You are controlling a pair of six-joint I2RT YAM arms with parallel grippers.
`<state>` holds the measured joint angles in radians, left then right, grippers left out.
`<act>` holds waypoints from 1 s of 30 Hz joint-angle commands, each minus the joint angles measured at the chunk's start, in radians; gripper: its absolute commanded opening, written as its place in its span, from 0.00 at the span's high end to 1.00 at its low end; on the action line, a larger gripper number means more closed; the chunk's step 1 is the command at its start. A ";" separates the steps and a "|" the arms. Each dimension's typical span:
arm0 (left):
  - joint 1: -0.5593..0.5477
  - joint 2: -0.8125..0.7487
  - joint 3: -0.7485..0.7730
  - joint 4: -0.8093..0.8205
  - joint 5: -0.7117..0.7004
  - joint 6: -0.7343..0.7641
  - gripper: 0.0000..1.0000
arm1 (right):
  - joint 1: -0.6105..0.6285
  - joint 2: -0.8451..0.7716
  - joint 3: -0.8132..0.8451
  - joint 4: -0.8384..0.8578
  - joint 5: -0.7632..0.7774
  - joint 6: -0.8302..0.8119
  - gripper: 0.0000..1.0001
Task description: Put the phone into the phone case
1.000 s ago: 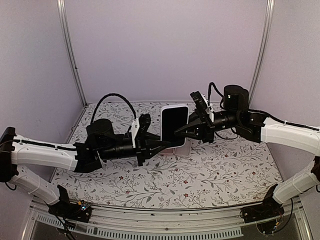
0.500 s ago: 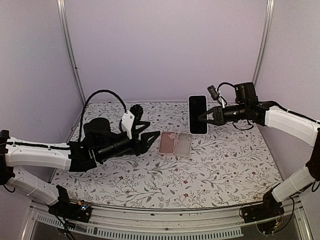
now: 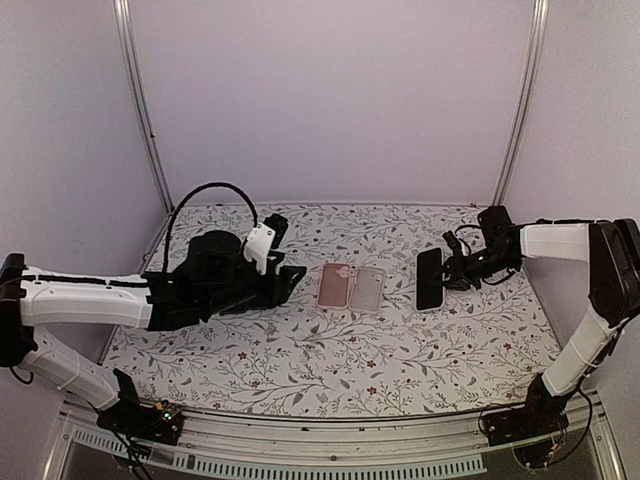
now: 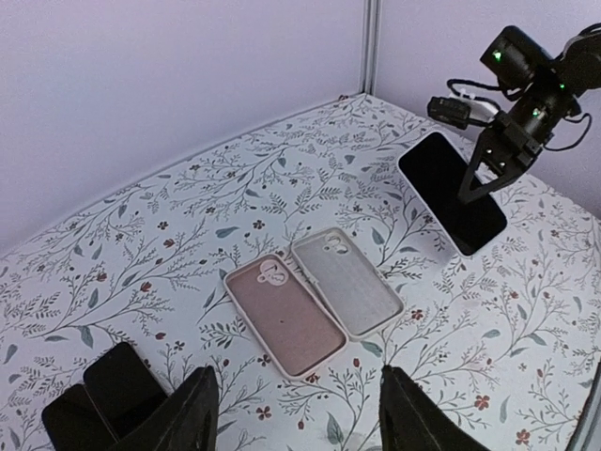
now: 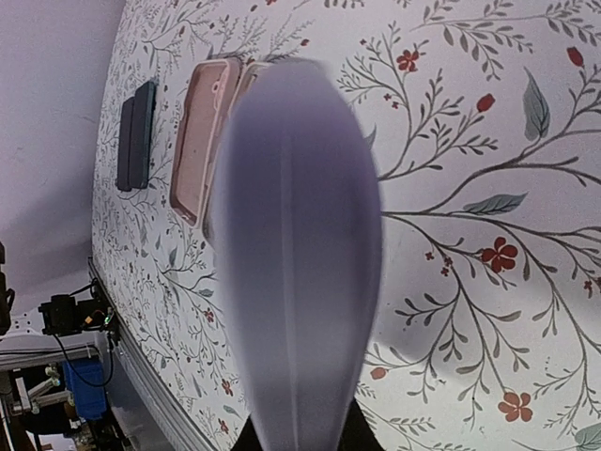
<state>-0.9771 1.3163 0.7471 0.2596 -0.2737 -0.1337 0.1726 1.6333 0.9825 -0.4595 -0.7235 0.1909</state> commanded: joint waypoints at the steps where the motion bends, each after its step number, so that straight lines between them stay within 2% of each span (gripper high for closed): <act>1: 0.041 0.036 0.053 -0.146 -0.020 -0.066 0.41 | -0.010 0.056 0.020 -0.034 0.033 -0.035 1.00; 3: 0.053 0.043 0.051 -0.170 -0.018 -0.091 0.41 | -0.020 0.087 0.027 -0.052 0.053 -0.055 0.98; 8: 0.075 0.042 0.022 -0.201 0.000 -0.124 0.40 | -0.043 0.113 0.027 -0.059 0.109 -0.060 0.81; 15: 0.102 0.025 -0.028 -0.221 -0.001 -0.153 0.38 | -0.048 0.173 0.086 -0.120 0.245 -0.067 0.72; 18: 0.111 0.019 -0.046 -0.222 0.002 -0.148 0.31 | -0.047 0.169 0.110 -0.150 0.312 -0.060 0.64; 22: 0.145 0.033 -0.054 -0.229 0.013 -0.149 0.22 | -0.047 0.162 0.143 -0.187 0.378 -0.050 0.61; 25: 0.171 0.049 -0.039 -0.251 0.021 -0.165 0.17 | -0.025 0.150 0.184 -0.236 0.496 -0.033 0.61; 28: 0.182 0.059 -0.029 -0.257 0.023 -0.171 0.12 | 0.074 0.121 0.243 -0.304 0.733 -0.003 0.60; 30: 0.184 0.064 -0.028 -0.257 0.025 -0.173 0.10 | 0.140 0.097 0.269 -0.303 0.859 0.041 0.56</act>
<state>-0.8070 1.3613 0.7040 0.0212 -0.2623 -0.2935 0.1917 1.7927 1.1881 -0.7017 -0.1741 0.1673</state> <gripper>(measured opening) 0.889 0.411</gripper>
